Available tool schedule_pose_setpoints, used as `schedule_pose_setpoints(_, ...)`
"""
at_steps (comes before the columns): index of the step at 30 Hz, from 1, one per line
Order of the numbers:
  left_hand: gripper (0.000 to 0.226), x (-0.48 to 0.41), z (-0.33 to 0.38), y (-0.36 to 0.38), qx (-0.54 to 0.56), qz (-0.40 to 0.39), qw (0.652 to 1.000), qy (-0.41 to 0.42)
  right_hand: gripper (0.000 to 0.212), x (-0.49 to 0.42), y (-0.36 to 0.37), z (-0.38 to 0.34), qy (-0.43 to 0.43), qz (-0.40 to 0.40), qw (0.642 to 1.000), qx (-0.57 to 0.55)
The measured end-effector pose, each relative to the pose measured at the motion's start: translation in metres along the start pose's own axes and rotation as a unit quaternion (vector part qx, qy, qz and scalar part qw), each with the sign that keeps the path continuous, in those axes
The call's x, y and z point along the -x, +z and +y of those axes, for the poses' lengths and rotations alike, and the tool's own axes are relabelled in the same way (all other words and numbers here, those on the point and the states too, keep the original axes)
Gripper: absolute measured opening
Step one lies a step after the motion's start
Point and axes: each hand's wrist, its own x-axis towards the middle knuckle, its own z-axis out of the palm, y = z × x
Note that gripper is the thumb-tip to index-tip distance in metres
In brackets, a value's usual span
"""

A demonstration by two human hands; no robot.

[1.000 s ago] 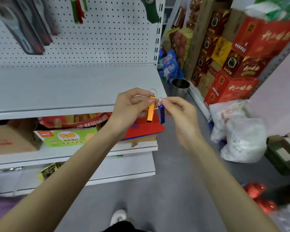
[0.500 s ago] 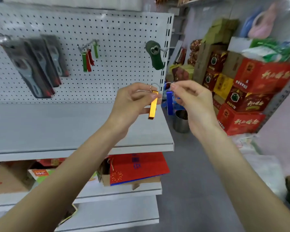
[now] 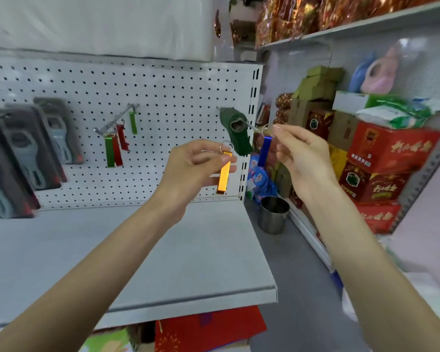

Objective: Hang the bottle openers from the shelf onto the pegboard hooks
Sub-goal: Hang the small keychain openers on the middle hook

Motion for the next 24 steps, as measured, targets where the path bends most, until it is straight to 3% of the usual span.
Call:
schedule_pose_setpoints(10, 0.009, -0.007, -0.013, -0.031, 0.016, 0.056, 0.998, 0.018, 0.005, 0.006, 0.041, 0.012, -0.047, -0.098, 0.994, 0.016)
schedule_pose_setpoints(17, 0.011, 0.023, -0.005, -0.086, 0.005, 0.139, 0.990, 0.039, 0.003, 0.024, 0.106, 0.019, -0.014, -0.202, 0.979, -0.036)
schedule_pose_setpoints(24, 0.009, 0.048, 0.001, -0.162, -0.008, 0.169, 0.984, 0.050, 0.002, 0.049, 0.182, 0.028, 0.005, -0.222, 0.974, -0.050)
